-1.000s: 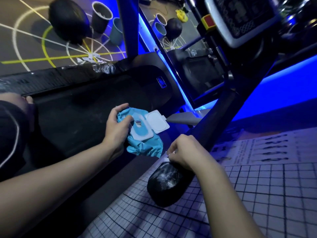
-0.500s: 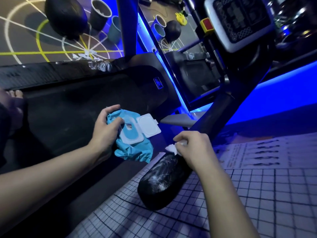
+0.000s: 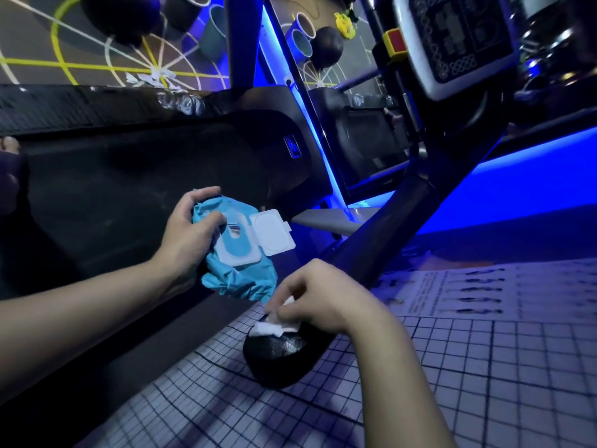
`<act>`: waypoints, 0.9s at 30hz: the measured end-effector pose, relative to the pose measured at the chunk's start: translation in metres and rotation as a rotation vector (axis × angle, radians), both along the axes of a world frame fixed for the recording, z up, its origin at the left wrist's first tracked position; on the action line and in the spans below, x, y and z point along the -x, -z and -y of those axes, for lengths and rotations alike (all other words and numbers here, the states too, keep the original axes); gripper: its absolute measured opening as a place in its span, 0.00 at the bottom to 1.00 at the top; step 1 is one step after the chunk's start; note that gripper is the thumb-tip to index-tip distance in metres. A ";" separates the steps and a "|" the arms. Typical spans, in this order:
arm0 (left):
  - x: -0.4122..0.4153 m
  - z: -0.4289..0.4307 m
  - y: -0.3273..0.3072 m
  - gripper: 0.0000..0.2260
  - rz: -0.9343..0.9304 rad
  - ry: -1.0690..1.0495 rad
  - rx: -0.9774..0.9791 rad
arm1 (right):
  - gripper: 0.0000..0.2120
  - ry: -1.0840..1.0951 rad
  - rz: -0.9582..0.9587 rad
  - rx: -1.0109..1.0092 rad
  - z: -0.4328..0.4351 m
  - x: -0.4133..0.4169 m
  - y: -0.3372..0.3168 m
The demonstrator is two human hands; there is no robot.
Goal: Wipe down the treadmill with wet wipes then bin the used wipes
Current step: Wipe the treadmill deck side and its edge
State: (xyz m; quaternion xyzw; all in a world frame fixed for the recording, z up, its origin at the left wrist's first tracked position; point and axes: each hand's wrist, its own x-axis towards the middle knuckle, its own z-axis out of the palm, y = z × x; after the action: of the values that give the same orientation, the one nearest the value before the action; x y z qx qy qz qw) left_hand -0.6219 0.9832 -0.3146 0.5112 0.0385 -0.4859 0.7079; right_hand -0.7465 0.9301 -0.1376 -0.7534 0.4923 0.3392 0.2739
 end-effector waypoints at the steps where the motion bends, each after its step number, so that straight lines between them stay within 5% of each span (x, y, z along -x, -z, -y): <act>1: 0.000 -0.001 0.001 0.17 0.002 0.003 -0.004 | 0.04 0.029 0.062 0.009 0.002 0.004 0.000; 5: -0.002 -0.001 0.005 0.18 -0.013 0.004 -0.011 | 0.04 0.212 0.308 0.355 0.017 0.024 0.006; 9: -0.003 -0.002 0.002 0.18 -0.003 0.020 -0.011 | 0.09 0.007 0.013 0.572 0.021 0.025 0.013; 14: -0.003 -0.001 0.000 0.18 0.005 0.040 -0.015 | 0.09 -0.184 -0.286 0.428 0.020 0.009 0.018; 19: -0.009 0.002 0.002 0.19 -0.021 0.053 -0.020 | 0.16 -0.223 -0.391 0.297 0.016 -0.009 0.010; 22: -0.013 0.004 0.004 0.18 -0.053 0.052 -0.021 | 0.05 -0.114 -0.297 0.199 0.021 -0.011 0.000; 24: -0.015 0.005 0.006 0.19 -0.060 0.043 -0.018 | 0.07 -0.063 -0.149 0.078 0.024 -0.013 -0.002; 27: -0.015 0.007 0.009 0.19 -0.060 0.029 -0.010 | 0.04 0.019 0.071 0.235 0.041 -0.012 0.011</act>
State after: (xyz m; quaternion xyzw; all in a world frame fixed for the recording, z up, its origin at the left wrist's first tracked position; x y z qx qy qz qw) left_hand -0.6066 0.9766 -0.3233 0.5004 0.0550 -0.5109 0.6968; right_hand -0.7342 0.8889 -0.1482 -0.7871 0.5258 0.2496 0.2042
